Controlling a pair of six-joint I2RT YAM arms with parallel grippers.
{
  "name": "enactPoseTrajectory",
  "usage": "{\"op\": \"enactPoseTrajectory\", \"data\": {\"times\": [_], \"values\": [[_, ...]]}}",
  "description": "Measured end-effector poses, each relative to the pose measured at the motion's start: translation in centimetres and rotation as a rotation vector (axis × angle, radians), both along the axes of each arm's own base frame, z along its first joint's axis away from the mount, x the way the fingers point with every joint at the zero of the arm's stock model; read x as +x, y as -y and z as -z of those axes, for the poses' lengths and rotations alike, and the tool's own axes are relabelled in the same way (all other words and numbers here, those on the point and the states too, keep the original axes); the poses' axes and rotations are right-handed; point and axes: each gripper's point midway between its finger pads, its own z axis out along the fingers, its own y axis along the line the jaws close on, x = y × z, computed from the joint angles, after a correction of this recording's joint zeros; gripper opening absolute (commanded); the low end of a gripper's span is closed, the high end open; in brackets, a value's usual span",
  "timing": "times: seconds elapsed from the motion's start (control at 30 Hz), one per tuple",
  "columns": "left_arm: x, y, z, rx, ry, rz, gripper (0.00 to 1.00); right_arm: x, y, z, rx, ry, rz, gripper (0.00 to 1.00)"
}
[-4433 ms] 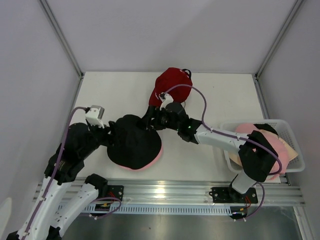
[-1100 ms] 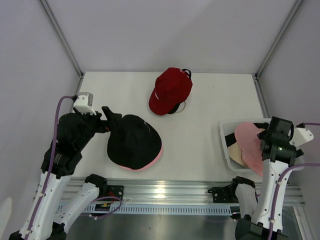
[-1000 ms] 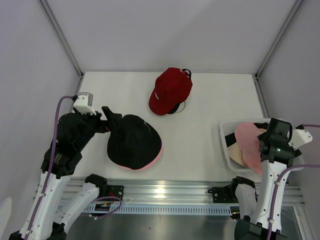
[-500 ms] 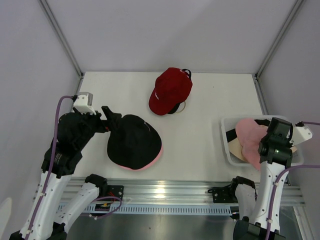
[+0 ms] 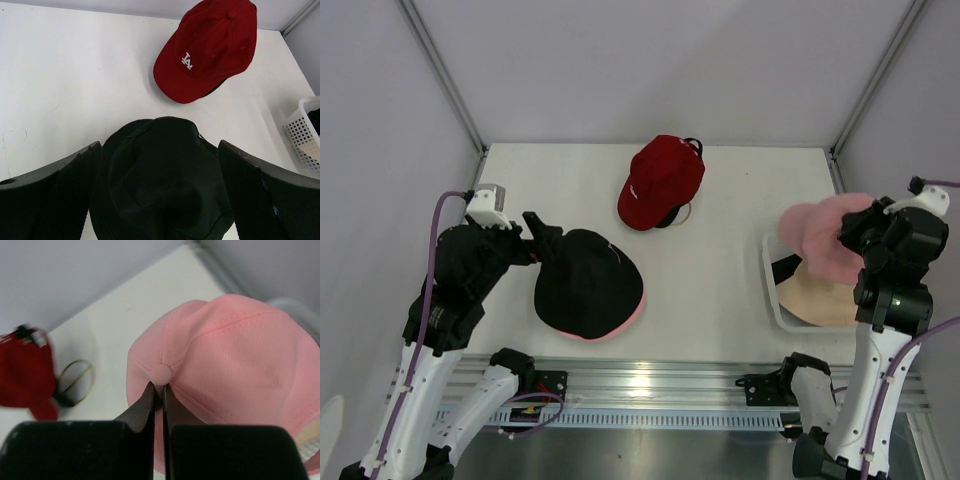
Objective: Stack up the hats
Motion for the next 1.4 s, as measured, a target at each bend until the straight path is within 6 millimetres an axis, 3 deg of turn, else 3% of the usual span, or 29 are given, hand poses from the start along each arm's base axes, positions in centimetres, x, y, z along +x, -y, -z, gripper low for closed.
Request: {"op": "enactPoseTrajectory", "data": {"times": [0.27,0.67,0.83,0.97,1.13,1.4], "values": [[0.0,-0.1,0.0,0.000,0.000,-0.003,0.99,6.3,-9.3,-6.5,-0.057,0.114,-0.591,0.00],[1.6,-1.1,0.8,0.005,-0.023,-0.061,1.00,14.2,-25.5,-9.8,-0.255,0.206,-1.272,0.00],[2.4,-1.5,1.7,0.015,-0.060,-0.083,0.99,17.8,-29.7,-10.9,-0.339,0.275,-1.396,0.00],[2.5,-1.9,1.7,0.019,-0.059,-0.101,0.99,19.7,-30.8,-10.5,-0.337,0.296,-1.433,0.00],[2.5,-2.5,1.4,0.021,-0.046,-0.130,0.99,21.4,-33.1,-7.0,-0.318,0.223,-1.448,0.00],[2.5,-2.7,1.4,0.025,-0.045,-0.141,0.99,21.1,-37.9,-2.4,-0.321,0.114,-1.490,0.00]]}}
